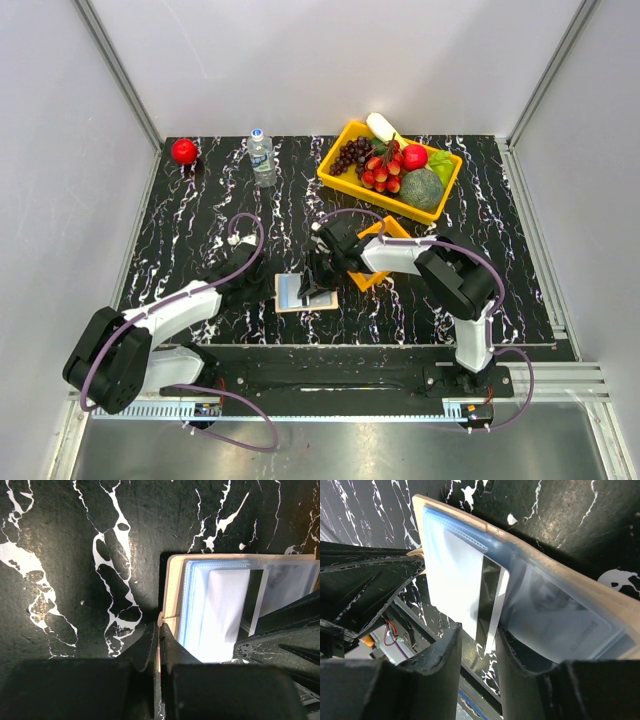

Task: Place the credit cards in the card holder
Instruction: Insert the credit card into the card holder.

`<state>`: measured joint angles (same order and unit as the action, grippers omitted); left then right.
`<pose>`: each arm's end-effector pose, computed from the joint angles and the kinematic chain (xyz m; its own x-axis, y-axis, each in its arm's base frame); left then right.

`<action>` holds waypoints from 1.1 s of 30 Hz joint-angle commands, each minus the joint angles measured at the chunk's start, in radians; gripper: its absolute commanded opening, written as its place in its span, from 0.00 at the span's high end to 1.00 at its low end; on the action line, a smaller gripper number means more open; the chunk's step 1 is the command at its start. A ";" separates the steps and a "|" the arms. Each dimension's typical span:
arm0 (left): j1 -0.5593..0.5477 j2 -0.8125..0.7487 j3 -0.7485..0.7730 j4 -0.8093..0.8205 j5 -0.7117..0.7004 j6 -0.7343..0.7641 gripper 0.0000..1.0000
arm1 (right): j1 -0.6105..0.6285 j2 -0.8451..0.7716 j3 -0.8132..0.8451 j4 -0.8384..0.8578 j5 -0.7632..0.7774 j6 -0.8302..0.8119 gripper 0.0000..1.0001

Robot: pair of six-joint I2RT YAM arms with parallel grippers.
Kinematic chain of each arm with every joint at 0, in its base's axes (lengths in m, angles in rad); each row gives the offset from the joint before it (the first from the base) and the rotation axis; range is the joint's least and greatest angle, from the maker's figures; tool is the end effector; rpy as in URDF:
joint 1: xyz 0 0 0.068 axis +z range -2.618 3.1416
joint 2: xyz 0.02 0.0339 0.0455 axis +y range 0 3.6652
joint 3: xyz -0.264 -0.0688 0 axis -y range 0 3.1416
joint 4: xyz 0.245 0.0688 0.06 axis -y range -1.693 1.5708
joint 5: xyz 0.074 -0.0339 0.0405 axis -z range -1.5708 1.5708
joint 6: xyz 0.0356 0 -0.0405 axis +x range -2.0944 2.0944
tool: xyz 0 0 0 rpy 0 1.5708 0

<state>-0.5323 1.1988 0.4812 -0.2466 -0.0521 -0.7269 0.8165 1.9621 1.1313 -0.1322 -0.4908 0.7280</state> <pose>0.1823 -0.1052 0.1535 -0.8488 -0.2703 -0.4544 -0.1108 0.9313 -0.3469 0.2551 0.2960 0.1306 -0.9699 -0.1753 -0.1688 -0.2434 0.7025 0.6688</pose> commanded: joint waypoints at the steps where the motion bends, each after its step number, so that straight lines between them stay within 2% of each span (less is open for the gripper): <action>1: 0.002 -0.028 -0.009 0.038 0.020 -0.012 1.00 | 0.015 -0.071 0.021 -0.040 0.083 -0.039 0.60; 9: 0.002 -0.036 -0.009 0.053 0.037 -0.008 1.00 | 0.024 -0.069 0.053 -0.073 0.164 -0.059 0.57; 25: 0.002 -0.044 -0.019 0.096 0.084 -0.011 1.00 | 0.064 0.018 0.150 -0.064 0.109 -0.071 0.59; 33: 0.000 -0.050 -0.021 0.092 0.080 -0.009 1.00 | 0.064 -0.002 0.137 -0.043 0.150 -0.102 0.59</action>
<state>-0.5297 1.1660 0.4633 -0.2161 -0.0189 -0.7311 0.8631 1.9800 1.2396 -0.2306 -0.3740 0.6514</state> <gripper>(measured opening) 0.025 0.415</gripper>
